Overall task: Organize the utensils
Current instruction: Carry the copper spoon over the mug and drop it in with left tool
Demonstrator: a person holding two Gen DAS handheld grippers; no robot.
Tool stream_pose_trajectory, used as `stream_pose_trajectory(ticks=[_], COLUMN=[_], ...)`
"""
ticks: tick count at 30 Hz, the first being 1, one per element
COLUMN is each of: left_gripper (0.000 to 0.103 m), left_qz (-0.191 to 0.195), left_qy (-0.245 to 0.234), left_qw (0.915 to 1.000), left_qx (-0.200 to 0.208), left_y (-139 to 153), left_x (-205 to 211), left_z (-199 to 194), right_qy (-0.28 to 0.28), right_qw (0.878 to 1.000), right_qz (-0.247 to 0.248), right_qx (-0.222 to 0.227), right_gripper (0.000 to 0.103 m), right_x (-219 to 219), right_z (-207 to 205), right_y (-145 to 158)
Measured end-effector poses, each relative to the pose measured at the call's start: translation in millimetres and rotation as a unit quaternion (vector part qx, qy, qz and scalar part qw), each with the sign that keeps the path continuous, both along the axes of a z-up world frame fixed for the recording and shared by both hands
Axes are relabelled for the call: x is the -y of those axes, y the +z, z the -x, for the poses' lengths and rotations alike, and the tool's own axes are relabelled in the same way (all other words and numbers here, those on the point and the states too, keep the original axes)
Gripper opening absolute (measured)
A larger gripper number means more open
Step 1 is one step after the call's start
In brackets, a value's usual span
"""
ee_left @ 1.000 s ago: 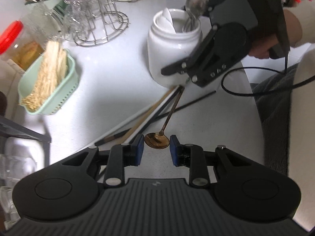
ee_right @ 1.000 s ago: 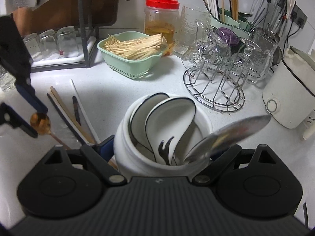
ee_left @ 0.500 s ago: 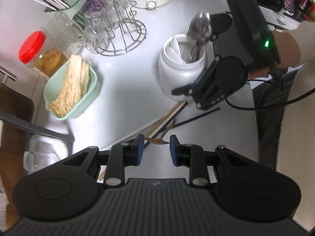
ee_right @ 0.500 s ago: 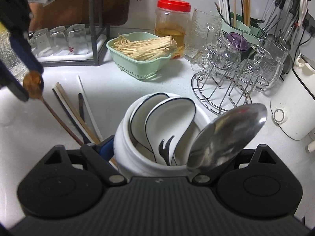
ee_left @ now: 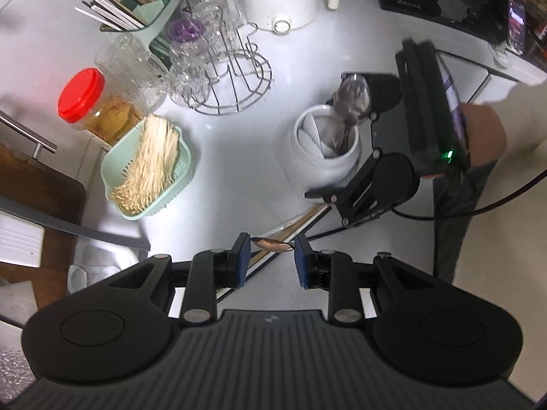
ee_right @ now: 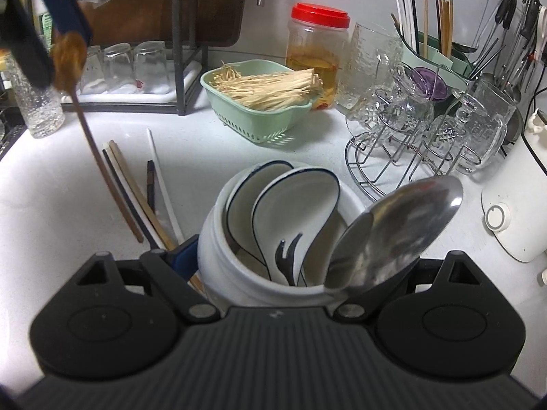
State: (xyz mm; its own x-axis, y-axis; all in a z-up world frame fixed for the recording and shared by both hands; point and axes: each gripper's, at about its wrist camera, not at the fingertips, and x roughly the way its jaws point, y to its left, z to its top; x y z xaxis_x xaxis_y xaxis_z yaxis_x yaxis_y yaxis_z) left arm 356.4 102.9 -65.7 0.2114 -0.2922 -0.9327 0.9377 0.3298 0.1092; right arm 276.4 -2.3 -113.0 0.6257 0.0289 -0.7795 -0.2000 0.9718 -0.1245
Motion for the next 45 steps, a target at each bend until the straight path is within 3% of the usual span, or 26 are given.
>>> stream_pose_trajectory(ticks=[12,18,25,35,45], left_gripper=[0.032,0.032,0.032,0.032,0.032], left_qz=[0.040,0.050,0.042,0.016,-0.012], left_qy=[-0.017,-0.046,-0.065,-0.083,-0.072], left_qw=[0.9986,0.9975,0.9970,0.9960,0.9944], left_qx=[0.030,0.017,0.007,-0.027,-0.076], left_y=[84,106,92,42,-4], left_x=[26,41,58,84,98], left_z=[15,20,15,2,-14], right_qy=[0.016,0.022,0.025,0.025,0.024], right_qw=[1.000,1.000,1.000,1.000,1.000], right_qz=[-0.002,-0.003,-0.005,-0.008,-0.010], right_qx=[-0.002,0.001,0.005,0.012,0.017], right_gripper=[0.094,0.094,0.094,0.094,0.094], right_x=[-2,-3,-2,-1,-1], right_z=[-5,-4,-4,-2,-1], right_y=[0,-1,-1,0,-1])
